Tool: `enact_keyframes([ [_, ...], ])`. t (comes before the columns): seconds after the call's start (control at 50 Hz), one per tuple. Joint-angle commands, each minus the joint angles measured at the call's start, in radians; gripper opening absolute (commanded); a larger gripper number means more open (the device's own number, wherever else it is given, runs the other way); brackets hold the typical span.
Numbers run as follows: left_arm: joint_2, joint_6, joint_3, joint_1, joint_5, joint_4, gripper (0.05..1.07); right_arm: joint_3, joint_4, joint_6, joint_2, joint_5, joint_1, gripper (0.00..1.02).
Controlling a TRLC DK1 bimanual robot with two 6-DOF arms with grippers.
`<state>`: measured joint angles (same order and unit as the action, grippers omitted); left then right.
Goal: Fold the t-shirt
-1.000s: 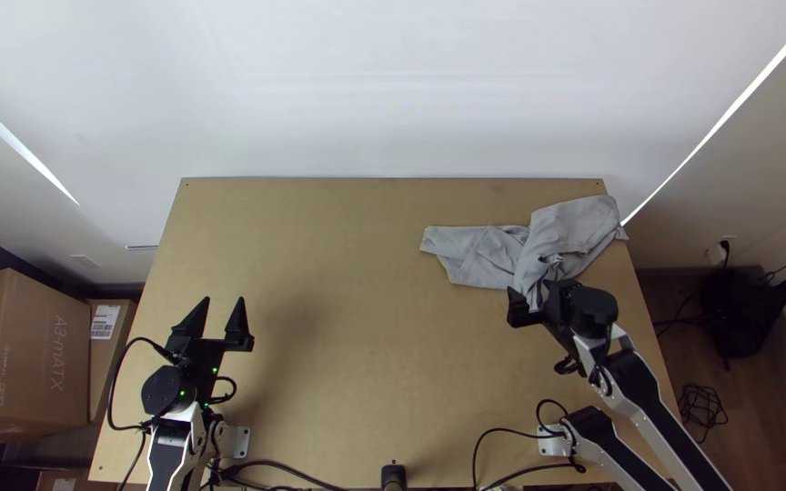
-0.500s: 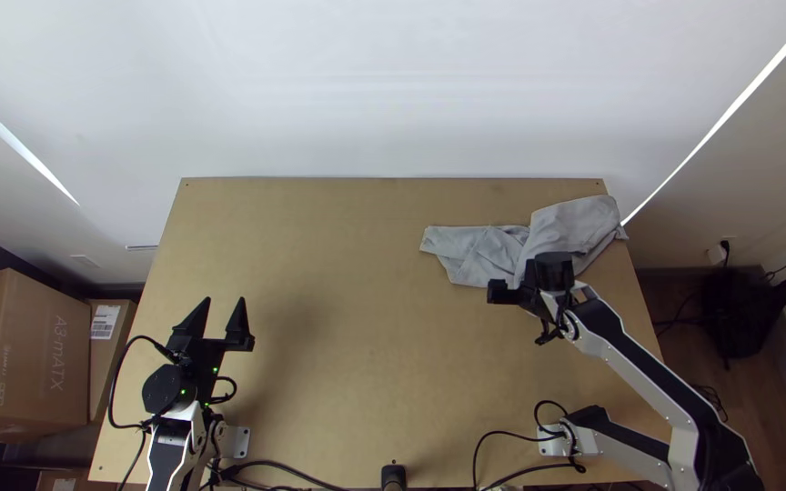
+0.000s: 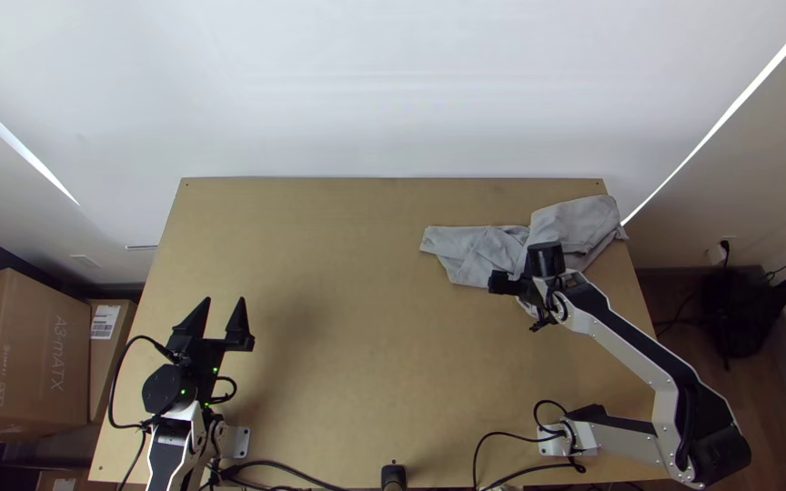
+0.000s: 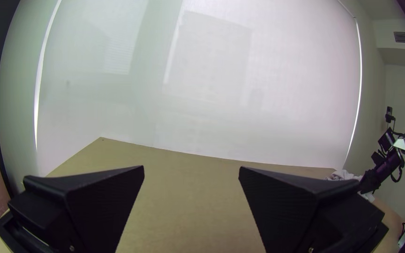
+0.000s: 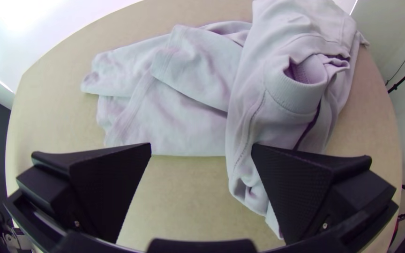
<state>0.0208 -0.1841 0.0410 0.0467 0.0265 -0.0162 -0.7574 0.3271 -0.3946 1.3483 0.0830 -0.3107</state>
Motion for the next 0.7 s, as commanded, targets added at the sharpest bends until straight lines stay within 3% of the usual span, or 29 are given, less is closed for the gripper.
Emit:
enact_keyframes([
  [0.0,0.013,-0.018,-0.038,0.002,-0.002,0.024,1.03,-0.022,-0.03,-0.026,0.031,0.027,0.01,0.92],
  [0.06,0.016,-0.02,-0.038,0.002,-0.002,0.024,1.03,-0.019,-0.045,-0.038,0.046,0.049,0.019,0.82],
  [0.12,0.016,-0.02,-0.038,0.004,-0.002,0.022,1.03,-0.016,-0.057,-0.084,0.069,0.052,0.048,0.63],
  [0.22,0.019,-0.02,-0.038,0.004,-0.002,0.024,1.03,-0.025,-0.062,-0.121,0.117,0.058,0.108,0.11],
  [0.24,0.018,-0.02,-0.038,0.004,-0.002,0.022,1.03,-0.025,-0.065,-0.125,0.126,0.058,0.12,0.05],
  [0.42,0.019,-0.021,-0.038,0.004,-0.002,0.024,1.03,-0.019,-0.065,-0.142,0.155,0.057,0.197,0.05],
  [0.68,0.007,-0.023,-0.036,-0.002,-0.013,0.028,1.03,-0.013,-0.066,-0.124,0.045,0.057,0.225,0.03],
])
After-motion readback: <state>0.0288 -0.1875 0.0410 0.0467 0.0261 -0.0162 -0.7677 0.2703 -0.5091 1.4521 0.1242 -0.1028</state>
